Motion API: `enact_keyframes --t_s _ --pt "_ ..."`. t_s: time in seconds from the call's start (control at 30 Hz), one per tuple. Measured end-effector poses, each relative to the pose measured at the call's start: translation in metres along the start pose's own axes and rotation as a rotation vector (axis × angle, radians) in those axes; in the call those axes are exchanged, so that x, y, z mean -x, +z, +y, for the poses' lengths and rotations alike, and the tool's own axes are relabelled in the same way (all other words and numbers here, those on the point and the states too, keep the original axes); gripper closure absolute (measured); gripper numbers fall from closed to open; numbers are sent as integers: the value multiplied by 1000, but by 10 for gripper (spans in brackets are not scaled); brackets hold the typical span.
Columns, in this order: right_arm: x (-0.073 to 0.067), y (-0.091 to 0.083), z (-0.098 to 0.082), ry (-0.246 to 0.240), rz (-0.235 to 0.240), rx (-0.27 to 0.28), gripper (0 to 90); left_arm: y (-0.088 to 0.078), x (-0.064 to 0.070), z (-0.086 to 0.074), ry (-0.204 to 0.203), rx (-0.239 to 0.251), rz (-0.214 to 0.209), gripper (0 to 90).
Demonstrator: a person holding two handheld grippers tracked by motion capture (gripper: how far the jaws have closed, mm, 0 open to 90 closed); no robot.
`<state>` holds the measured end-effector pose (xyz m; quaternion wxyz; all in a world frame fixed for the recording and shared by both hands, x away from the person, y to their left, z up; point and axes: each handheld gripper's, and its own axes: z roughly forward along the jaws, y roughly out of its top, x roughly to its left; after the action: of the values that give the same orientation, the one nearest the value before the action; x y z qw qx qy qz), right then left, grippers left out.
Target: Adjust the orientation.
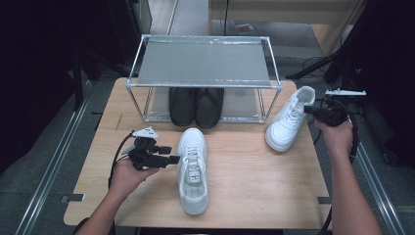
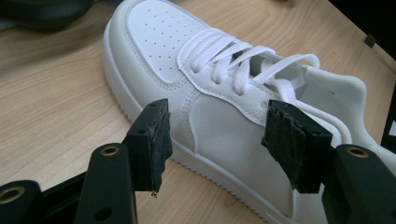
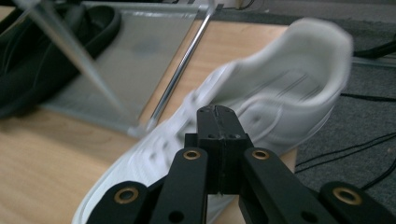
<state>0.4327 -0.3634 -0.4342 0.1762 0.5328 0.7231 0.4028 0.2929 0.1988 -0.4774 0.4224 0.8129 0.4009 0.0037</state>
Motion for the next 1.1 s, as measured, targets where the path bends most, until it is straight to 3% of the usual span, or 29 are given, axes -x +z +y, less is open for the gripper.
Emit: enact_keyframes --t_s 0.17,0.3,0.5,0.67,0.8,1.03,1.1 --pt "20 12 21 48 -46 3 900 1 2 0 14 -4 -10 416" --pt "26 25 31 42 -76 -10 900 1 3 0 13 -4 -15 415" --pt "31 42 31 55 -110 -95 900 0 1 -2 13 -2 -13 415" --pt "29 39 26 57 -94 -73 900 1 0 -2 11 -13 -11 415" --pt "28 36 21 40 -98 -100 900 1 1 -2 17 -18 -14 414" --pt "30 20 2 79 -47 -75 900 3 0 -2 2 -19 -9 412" --pt "29 17 -1 69 -45 -74 900 3 0 -2 6 -18 -12 412"
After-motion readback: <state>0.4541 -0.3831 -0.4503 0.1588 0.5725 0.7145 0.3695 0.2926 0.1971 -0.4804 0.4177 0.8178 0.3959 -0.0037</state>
